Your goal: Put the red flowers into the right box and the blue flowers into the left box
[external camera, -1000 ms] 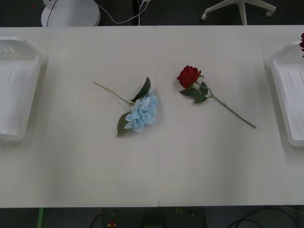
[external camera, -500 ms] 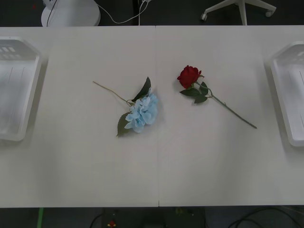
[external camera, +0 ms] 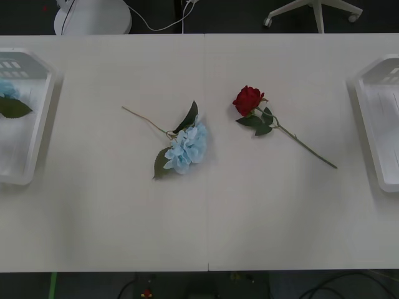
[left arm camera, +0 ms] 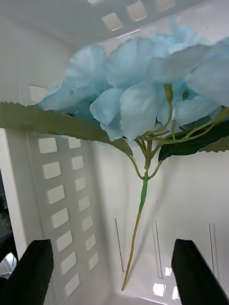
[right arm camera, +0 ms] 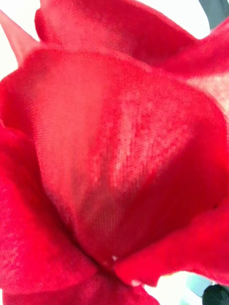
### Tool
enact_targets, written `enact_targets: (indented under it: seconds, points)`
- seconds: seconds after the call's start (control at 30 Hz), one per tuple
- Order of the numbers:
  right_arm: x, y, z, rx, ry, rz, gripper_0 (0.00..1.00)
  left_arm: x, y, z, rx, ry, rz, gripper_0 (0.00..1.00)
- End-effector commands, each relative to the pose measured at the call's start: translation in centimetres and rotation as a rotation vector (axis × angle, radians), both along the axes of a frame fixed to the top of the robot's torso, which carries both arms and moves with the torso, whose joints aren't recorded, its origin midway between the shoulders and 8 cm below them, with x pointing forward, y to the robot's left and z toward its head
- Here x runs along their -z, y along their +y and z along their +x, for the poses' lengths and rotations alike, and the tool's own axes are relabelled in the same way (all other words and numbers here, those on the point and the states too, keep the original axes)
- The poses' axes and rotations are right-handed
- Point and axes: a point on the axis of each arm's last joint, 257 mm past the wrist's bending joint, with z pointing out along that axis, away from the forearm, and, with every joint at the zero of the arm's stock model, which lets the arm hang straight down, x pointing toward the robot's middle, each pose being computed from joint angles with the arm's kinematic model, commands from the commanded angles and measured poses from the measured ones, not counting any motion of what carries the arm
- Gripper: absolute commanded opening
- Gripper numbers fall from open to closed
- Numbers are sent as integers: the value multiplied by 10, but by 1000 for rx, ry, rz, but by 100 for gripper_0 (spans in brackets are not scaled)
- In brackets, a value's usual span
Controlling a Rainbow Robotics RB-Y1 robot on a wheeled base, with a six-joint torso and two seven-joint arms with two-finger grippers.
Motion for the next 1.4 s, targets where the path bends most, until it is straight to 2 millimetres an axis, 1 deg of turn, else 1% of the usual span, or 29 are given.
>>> enact_targets:
  seconds: [0.03, 0.07, 0.1, 0.13, 0.23, 0.27, 0.3, 0.4, 0.43, 0.5, 0.57, 0.63, 0.67, 0.7, 0.73, 0.77, 0.8, 0.83, 0.87, 0.9, 0.93, 1.0, 1.07, 1.1, 1.2, 1.3, 1.4]
  points:
    - [-23, 13, 20, -9, -66, 20, 24, -36, -18, 24, 188, -27, 114, 100]
    - [-24, 14, 21, -10, -70, 22, 28, -38, -23, 27, 207, -31, 115, 100]
    - [-23, 15, 21, -9, -74, 32, 37, -43, -33, 32, 251, -42, 115, 100]
    - [-23, 16, 21, -8, -75, 35, 43, -47, -42, 36, 291, -47, 120, 100]
    - [-23, 15, 21, -4, -79, 46, 59, -61, -81, 46, 475, -34, 161, 100]
    - [-23, 15, 21, -2, -81, 50, 62, -64, -88, 46, 508, -29, 169, 100]
    - [-22, 14, 20, -1, -81, 56, 67, -73, -103, 47, 576, -23, 185, 100]
    - [-26, 18, 21, 5, -94, 103, 81, -94, -135, 40, 766, 1, 236, 100]
    - [-28, 24, 22, 4, -90, 126, 86, -102, -146, 35, 837, 3, 249, 100]
    - [-34, 35, 23, -8, -67, 162, 92, -112, -165, 28, 944, 2, 265, 100]
    - [-44, 53, 25, -37, -43, 211, 99, -119, -189, 22, 1056, -4, 280, 100]
    - [-52, 73, 26, -76, -15, 261, 100, -122, -211, 17, 1157, -7, 302, 100]
    - [-57, 88, 27, -108, 2, 293, 100, -123, -223, 15, 1221, -10, 323, 100]
    - [-60, 99, 27, -132, 15, 315, 100, -120, -231, 12, 1266, -4, 337, 100]
    - [-63, 114, 26, -169, 37, 348, 100, -119, -242, 11, 1323, -5, 359, 100]
    - [-64, 123, 26, -188, 49, 362, 100, -117, -249, 10, 1358, -6, 372, 100]
    - [-67, 136, 24, -221, 68, 388, 100, -112, -260, 8, 1419, -4, 393, 100]
    - [-66, 154, 23, -257, 93, 412, 100, -105, -272, 6, 1469, -1, 402, 100]
    - [-66, 163, 20, -273, 111, 426, 100, -102, -281, 5, 1507, -4, 416, 100]
    - [-63, 179, 17, -301, 141, 446, 100, -97, -291, 4, 1549, -4, 431, 100]
    - [-62, 186, 15, -314, 155, 452, 100, -93, -297, 3, 1568, -4, 431, 100]
    - [-58, 217, 11, -386, 207, 456, 100, -82, -328, 8, 1644, -7, 460, 100]
    - [-52, 238, 7, -438, 247, 442, 100, -75, -347, 13, 1682, 14, 492, 100]
    - [-48, 253, 6, -469, 268, 437, 100, -70, -363, 15, 1714, 26, 508, 100]
    - [-34, 278, -2, -516, 320, 433, 100, -59, -396, 22, 1775, 61, 527, 100]
    - [-22, 299, -8, -555, 355, 436, 100, -47, -424, 31, 1822, 112, 568, 100]
    - [-11, 312, -10, -566, 373, 435, 100, -36, -450, 40, 1857, 151, 625, 100]
